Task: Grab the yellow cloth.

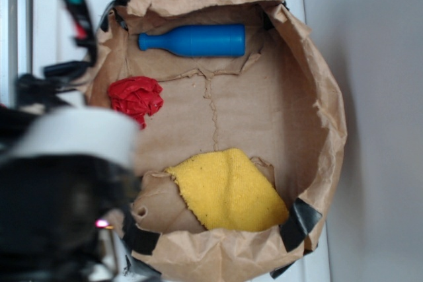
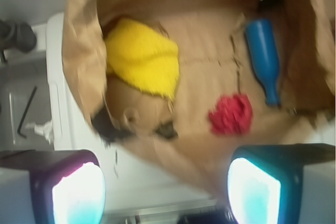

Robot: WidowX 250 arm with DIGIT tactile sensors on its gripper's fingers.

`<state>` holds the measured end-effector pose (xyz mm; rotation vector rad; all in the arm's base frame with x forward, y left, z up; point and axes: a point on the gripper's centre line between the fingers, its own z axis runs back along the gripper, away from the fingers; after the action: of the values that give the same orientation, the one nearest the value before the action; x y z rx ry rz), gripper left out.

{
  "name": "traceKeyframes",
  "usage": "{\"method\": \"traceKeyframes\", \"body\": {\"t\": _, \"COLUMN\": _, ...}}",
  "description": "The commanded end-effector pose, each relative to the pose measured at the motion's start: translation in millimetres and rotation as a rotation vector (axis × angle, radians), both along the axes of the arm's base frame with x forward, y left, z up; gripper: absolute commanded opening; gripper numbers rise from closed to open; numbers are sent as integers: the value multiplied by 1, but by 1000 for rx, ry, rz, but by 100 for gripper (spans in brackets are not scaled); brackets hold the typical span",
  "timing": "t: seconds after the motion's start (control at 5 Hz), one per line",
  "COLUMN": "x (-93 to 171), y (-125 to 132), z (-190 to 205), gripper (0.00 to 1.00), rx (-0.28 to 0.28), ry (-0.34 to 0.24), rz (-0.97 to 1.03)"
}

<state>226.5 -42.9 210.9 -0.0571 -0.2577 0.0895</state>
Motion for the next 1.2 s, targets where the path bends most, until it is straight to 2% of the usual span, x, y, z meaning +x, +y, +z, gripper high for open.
{"method": "traceKeyframes", "body": {"t": 0.0, "x": 68, "y": 56, "z": -14, "gripper": 100, "rx": -8, "ry": -167, "rz": -100}}
{"method": "traceKeyframes", "body": {"t": 0.2, "x": 81, "y": 77, "z": -32, "gripper": 100, "rx": 32, "ry": -195, "rz": -196}}
{"method": "traceKeyframes", "body": {"t": 0.4, "x": 83, "y": 70, "z": -43, "gripper": 100, "rx": 43, "ry": -125, "rz": -154}}
{"method": "traceKeyframes", "body": {"t": 1.0, "x": 83, "y": 70, "z": -43, "gripper": 100, "rx": 43, "ry": -125, "rz": -154}}
